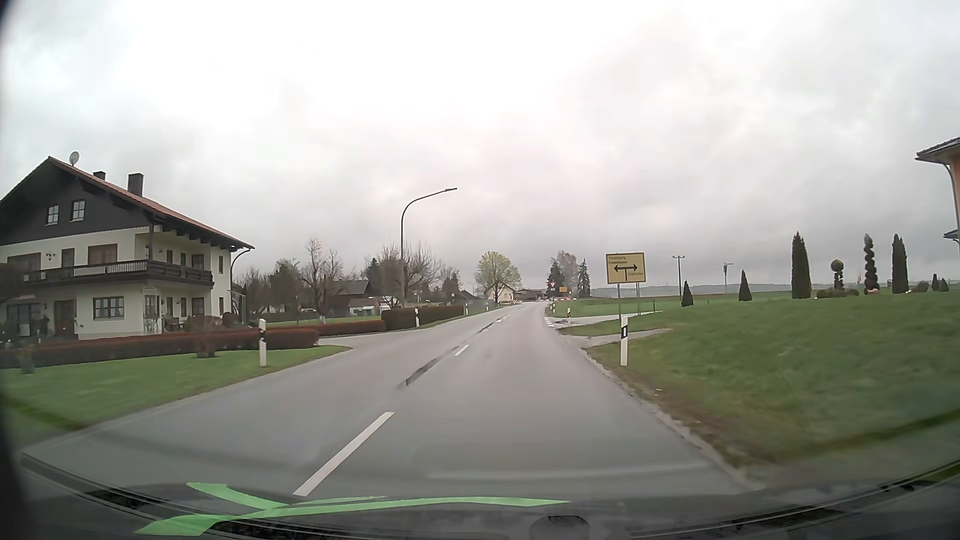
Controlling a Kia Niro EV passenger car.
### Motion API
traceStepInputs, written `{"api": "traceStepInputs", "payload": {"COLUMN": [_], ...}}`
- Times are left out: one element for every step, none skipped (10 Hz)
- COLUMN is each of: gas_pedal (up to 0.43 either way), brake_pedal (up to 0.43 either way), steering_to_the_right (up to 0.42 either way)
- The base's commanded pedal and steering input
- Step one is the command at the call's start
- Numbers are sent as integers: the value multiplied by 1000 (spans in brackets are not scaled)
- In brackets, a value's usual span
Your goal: Follow the waypoints while adhering to traffic rules and regulations
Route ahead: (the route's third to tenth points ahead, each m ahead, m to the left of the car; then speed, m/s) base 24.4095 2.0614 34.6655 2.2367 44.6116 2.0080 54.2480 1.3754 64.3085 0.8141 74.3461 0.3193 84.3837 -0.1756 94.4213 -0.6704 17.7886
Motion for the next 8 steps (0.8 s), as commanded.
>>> {"api": "traceStepInputs", "payload": {"gas_pedal": [98,110,110,110,110,87,67,28], "brake_pedal": [0,0,0,0,0,0,0,0], "steering_to_the_right": [1,1,1,1,1,1,1,1]}}
